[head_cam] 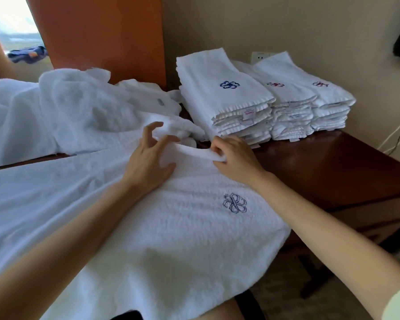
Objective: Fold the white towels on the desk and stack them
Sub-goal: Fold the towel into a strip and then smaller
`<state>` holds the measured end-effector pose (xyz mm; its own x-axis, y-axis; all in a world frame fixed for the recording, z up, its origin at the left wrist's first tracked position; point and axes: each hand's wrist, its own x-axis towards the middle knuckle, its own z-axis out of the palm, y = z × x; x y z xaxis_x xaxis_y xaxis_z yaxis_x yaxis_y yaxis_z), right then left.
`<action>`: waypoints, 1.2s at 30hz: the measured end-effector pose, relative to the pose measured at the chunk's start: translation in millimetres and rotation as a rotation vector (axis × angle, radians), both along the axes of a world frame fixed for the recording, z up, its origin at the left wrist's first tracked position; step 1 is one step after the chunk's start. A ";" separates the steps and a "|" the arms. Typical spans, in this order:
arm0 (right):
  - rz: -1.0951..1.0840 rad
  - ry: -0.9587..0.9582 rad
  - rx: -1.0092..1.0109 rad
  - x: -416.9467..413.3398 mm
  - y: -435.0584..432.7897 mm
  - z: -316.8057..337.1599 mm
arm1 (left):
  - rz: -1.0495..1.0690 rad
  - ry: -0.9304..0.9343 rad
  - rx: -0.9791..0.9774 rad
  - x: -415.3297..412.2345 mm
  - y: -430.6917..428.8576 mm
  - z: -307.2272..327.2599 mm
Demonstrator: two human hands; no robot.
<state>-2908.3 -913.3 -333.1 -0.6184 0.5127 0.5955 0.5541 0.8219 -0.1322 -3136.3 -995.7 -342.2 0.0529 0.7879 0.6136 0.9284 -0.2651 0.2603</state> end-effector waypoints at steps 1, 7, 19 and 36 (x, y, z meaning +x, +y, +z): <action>0.000 0.033 0.042 -1.6 1.8 1.2 | -0.018 0.030 0.014 -1.6 4.5 0.7; -0.079 0.052 0.385 -6.8 31.1 8.4 | -0.095 0.104 0.104 -13.8 45.7 10.4; -0.122 0.023 0.389 -5.5 48.2 9.3 | -0.100 0.240 0.286 -15.9 76.8 22.4; -0.053 -0.149 0.056 99.9 -56.5 1.2 | -0.345 0.364 -0.047 32.2 -40.0 14.8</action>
